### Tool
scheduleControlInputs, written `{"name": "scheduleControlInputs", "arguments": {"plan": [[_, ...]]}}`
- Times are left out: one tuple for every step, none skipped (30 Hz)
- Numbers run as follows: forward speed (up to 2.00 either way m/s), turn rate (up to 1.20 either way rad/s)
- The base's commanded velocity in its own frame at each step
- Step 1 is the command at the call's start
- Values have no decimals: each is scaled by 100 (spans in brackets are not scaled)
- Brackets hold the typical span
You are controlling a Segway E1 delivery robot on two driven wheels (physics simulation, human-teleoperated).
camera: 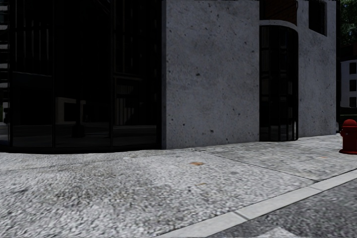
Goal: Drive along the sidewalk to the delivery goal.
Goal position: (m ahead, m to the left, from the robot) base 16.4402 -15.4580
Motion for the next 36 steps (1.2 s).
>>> {"name": "scheduleControlInputs", "arguments": {"plan": [[200, 0], [200, 0], [200, 0], [197, 0], [186, 0], [163, 0], [149, 0], [146, 0], [146, 0], [145, 0], [143, 0], [138, 0], [129, 0], [124, 0], [124, 0], [120, 0], [120, 0], [119, 0], [119, 0], [119, 0], [119, 0], [119, -6], [118, -15], [118, -31], [118, -31], [118, -41], [118, -45], [118, -46], [118, -47], [117, -47], [117, -47], [117, -47], [117, -47], [117, -47], [117, -48], [117, -48]]}}
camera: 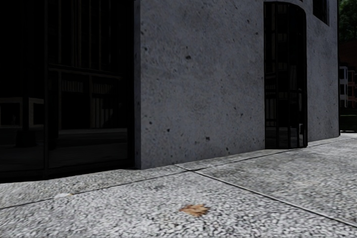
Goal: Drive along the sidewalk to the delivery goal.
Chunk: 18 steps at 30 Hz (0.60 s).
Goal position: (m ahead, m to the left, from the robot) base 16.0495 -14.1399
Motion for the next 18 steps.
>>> {"name": "scheduleControlInputs", "arguments": {"plan": [[117, -49], [116, -50], [116, -50], [116, -50], [116, -50], [116, -50], [116, -50], [116, -50], [116, -50], [116, -50], [116, -50], [116, -50], [116, -50], [116, -50], [116, -50], [116, -50], [116, -50], [116, -50]]}}
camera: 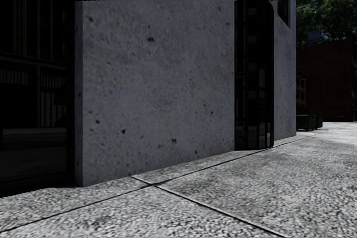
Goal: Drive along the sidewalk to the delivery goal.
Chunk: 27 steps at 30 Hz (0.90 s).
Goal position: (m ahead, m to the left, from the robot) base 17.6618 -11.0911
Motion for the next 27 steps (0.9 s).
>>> {"name": "scheduleControlInputs", "arguments": {"plan": [[116, -50], [116, -50], [116, -50], [116, -50], [116, -50], [116, -50], [116, -50], [116, -50], [116, -50], [116, -50], [116, -50], [118, -50], [118, -50], [118, -50], [118, -50], [118, -50], [118, -50], [118, -50], [118, -50], [118, -50], [118, -50], [118, -50], [118, -50], [118, -50], [118, -50], [118, -50], [118, -50]]}}
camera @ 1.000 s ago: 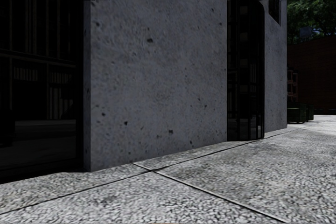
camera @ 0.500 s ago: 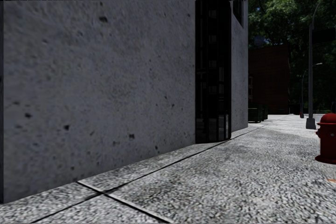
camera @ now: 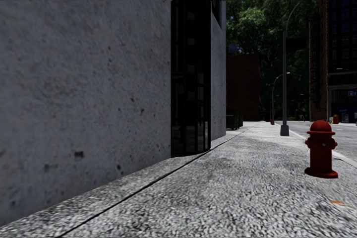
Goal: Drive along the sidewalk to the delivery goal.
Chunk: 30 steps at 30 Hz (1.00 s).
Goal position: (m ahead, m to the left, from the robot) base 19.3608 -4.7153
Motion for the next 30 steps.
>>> {"name": "scheduleControlInputs", "arguments": {"plan": [[118, -50], [118, -50], [118, -50], [118, -50], [118, -50], [127, -50], [127, -50], [166, -50], [200, -50], [200, -50], [200, -50], [200, -50], [200, -50], [200, -50], [200, -50], [200, -50], [200, -50], [200, -50], [200, -50], [200, -50], [200, -50], [200, -50], [200, -50], [200, -50], [200, -50], [200, -50], [200, -50], [200, -50], [200, -50], [200, -50]]}}
